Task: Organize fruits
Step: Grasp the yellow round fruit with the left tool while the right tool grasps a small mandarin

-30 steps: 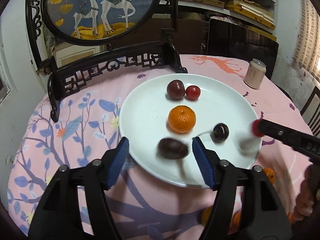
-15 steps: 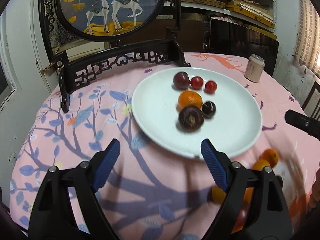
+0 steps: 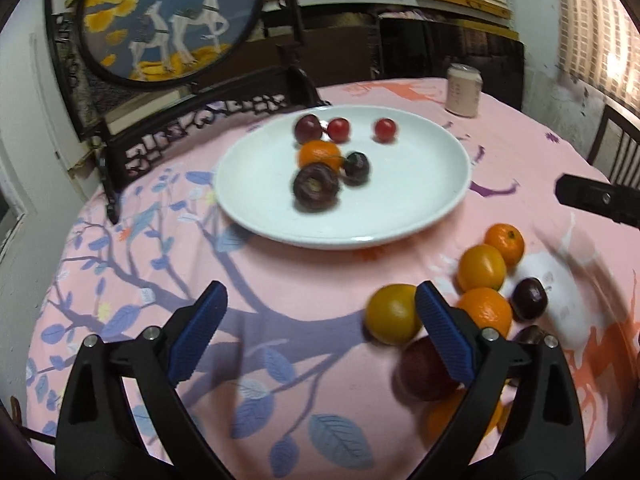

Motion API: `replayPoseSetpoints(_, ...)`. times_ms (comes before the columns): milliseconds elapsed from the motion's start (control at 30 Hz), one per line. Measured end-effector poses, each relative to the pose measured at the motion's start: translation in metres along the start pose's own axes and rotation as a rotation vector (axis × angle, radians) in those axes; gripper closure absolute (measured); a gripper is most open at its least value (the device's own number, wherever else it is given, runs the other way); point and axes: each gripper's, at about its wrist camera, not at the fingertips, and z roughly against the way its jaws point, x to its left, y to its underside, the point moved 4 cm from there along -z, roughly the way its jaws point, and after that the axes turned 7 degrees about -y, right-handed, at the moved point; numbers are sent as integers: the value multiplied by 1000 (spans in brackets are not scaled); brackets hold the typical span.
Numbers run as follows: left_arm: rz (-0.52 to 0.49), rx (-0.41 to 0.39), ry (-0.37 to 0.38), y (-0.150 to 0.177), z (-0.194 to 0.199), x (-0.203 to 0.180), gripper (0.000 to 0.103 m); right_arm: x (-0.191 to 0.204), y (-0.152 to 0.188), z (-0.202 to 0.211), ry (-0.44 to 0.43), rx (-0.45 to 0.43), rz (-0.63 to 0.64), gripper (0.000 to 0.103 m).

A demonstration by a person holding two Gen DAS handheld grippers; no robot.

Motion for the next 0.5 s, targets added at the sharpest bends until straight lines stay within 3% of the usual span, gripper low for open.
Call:
replayPoseSetpoints(167, -19, 23, 21, -1, -10, -3, 3, -1, 1, -1, 1, 8, -2, 43)
replayPoseSetpoints(333, 114, 43, -55, 0, -6, 47, 3, -4, 0, 1, 6, -1, -12, 42)
replayPoseSetpoints(433, 232, 69, 33, 6, -3, 69, 3, -5, -1, 1, 4, -1, -15, 42)
replayPoseSetpoints(500, 243, 65, 60, 7, 0, 69, 3, -4, -1, 2, 2, -2, -14, 42)
